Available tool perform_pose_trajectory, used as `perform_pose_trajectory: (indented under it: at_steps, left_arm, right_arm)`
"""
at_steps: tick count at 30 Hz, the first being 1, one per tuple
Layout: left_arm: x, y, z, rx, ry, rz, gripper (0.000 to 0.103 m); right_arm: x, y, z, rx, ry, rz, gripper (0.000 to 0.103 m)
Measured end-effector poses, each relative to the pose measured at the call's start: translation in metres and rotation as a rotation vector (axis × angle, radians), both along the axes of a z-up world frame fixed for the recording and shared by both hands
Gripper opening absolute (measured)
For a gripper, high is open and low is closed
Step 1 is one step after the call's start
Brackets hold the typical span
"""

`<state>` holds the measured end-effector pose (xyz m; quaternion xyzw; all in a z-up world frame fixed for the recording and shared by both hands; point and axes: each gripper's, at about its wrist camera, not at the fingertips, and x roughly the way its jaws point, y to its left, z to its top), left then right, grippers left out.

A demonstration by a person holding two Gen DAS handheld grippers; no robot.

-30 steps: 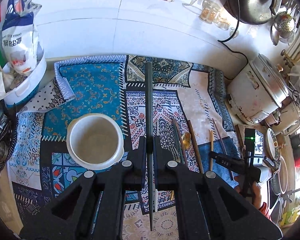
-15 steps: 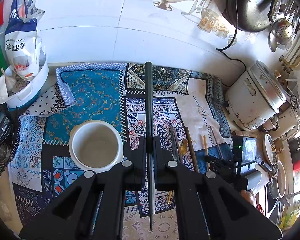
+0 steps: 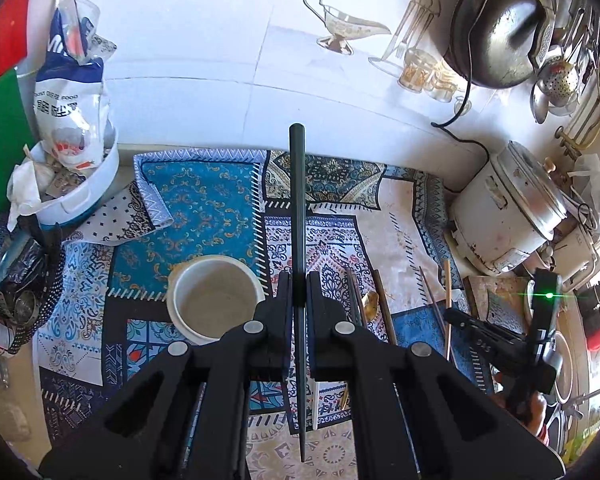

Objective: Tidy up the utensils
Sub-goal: 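Lift both held sticks and carry them over the white cup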

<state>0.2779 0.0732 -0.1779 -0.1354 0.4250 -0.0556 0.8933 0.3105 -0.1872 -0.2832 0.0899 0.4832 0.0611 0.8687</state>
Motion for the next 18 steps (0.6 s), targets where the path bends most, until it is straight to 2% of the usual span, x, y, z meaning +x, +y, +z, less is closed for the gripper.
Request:
perform_pose_trajectory:
  at_steps: [5, 11, 18]
  left_arm:
    - [-0.005, 0.016, 0.012, 0.007, -0.041, 0.04, 0.005]
    - [-0.009, 0.042, 0.028, 0.025, -0.095, 0.109, 0.005]
    - [-0.01, 0.071, 0.036, 0.033, -0.137, 0.188, 0.005]
  right_arm:
    - [-0.004, 0.026, 0.033, 0.036, -0.097, 0.072, 0.006]
    - [0.004, 0.078, 0.066, 0.069, -0.211, 0.181, 0.006]
    - [0.018, 0.143, 0.09, 0.098, -0.305, 0.3, 0.006]
